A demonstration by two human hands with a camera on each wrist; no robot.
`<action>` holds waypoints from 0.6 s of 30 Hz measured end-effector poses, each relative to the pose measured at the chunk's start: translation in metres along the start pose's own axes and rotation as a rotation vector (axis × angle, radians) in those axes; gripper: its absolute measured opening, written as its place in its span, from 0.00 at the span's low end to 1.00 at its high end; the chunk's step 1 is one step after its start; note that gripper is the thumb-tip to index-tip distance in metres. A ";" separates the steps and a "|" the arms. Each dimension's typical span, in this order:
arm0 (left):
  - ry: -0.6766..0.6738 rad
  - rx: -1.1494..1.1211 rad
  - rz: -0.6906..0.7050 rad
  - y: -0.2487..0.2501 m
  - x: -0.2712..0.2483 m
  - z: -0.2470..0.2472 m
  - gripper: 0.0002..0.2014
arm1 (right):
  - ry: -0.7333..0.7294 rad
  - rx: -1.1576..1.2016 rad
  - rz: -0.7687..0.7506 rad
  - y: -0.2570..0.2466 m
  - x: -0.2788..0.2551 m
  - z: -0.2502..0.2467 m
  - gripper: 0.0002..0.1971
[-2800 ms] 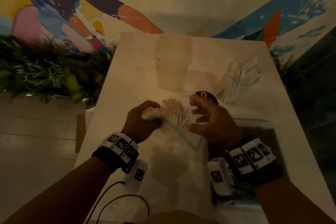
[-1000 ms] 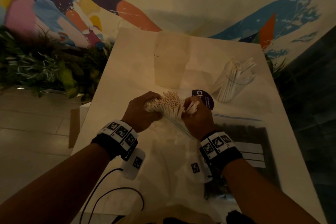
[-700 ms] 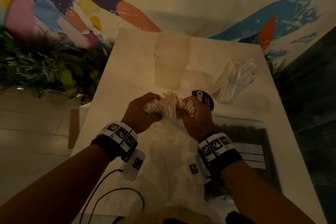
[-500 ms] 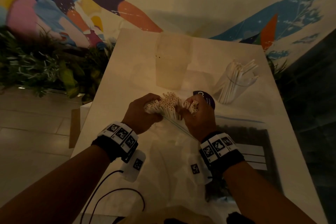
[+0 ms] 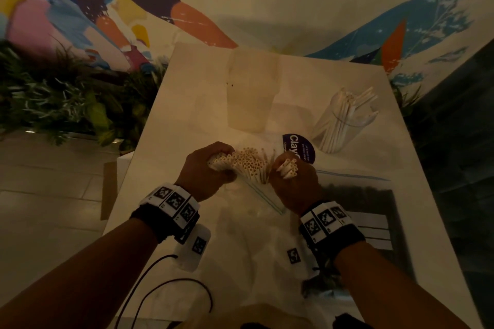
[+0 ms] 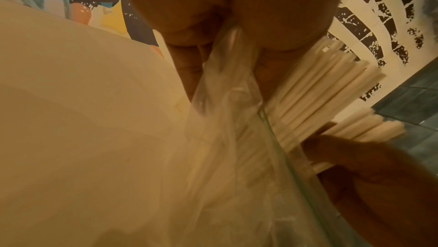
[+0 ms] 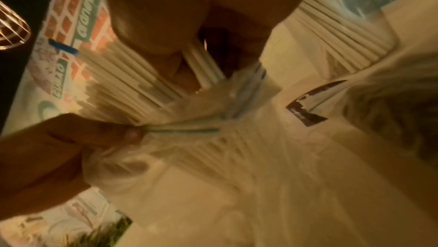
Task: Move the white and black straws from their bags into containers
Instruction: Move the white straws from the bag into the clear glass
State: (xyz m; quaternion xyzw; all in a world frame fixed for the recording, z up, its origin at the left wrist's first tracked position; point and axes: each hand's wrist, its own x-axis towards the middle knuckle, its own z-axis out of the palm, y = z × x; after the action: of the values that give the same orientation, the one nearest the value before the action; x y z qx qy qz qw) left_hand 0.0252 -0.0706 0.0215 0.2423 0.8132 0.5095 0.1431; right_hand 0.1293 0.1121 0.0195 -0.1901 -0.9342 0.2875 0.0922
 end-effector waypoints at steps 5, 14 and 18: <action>-0.002 -0.017 -0.004 0.001 0.000 0.001 0.19 | 0.039 0.085 0.020 -0.010 0.001 -0.010 0.03; 0.017 0.026 -0.055 0.008 0.002 -0.003 0.25 | 0.277 1.181 0.093 -0.034 0.012 -0.035 0.09; 0.014 0.027 -0.094 0.009 0.002 -0.005 0.24 | 0.365 1.310 0.054 -0.046 0.021 -0.076 0.17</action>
State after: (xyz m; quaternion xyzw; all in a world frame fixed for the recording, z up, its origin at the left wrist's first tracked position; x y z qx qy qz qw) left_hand 0.0237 -0.0699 0.0314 0.2024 0.8315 0.4927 0.1579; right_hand 0.1173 0.1238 0.1093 -0.1638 -0.5315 0.7595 0.3374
